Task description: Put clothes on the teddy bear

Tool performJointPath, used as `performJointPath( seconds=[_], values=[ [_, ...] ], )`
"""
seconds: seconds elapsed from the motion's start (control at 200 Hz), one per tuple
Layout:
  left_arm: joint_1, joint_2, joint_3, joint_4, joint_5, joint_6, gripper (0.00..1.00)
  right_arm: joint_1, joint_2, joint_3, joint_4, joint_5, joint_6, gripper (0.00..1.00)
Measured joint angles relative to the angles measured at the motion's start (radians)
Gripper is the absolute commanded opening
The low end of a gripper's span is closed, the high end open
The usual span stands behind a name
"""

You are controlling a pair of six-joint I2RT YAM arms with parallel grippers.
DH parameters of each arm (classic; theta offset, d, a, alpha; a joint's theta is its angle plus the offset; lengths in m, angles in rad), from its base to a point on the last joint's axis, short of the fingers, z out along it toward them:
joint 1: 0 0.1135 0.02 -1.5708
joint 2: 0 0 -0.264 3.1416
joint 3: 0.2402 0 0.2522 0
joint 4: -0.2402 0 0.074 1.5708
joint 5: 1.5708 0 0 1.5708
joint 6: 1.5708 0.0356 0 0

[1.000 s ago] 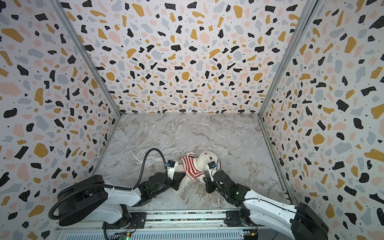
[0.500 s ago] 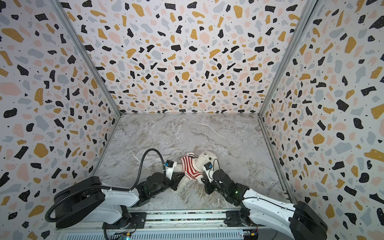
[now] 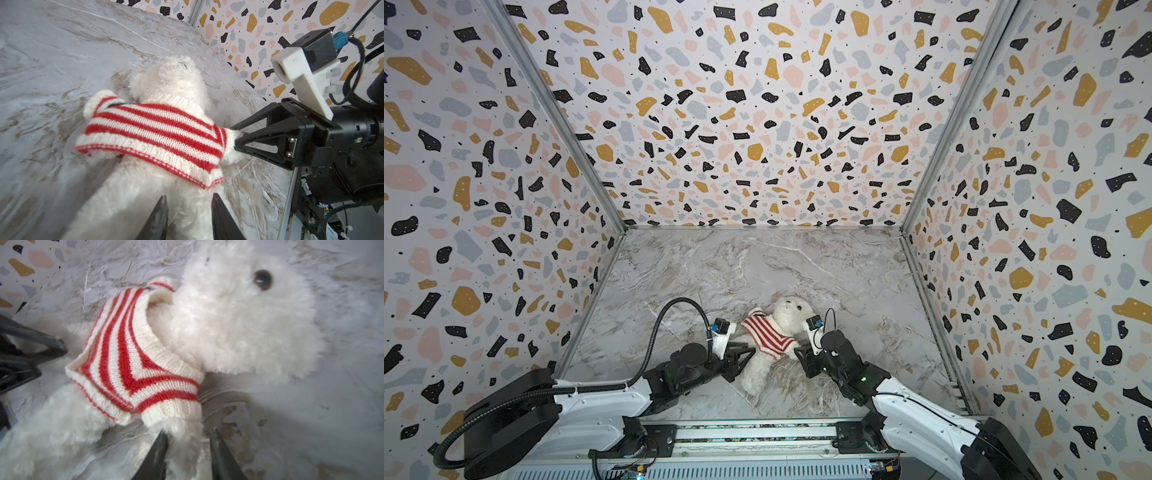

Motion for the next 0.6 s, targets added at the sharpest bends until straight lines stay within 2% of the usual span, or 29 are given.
performJointPath(
  seconds=[0.15, 0.37, 0.601],
  values=[
    [0.054, -0.031, 0.079, -0.103, 0.016, -0.012, 0.39, -0.008, -0.015, 0.053, -0.042, 0.003, -0.019, 0.43],
    [0.193, -0.098, 0.103, -0.16, 0.044, -0.066, 0.38, 0.072, 0.154, 0.27, -0.029, 0.019, -0.096, 0.41],
    [0.316, -0.109, 0.065, -0.165, 0.083, -0.123, 0.38, 0.117, 0.38, 0.357, 0.077, -0.027, -0.144, 0.28]
  ],
)
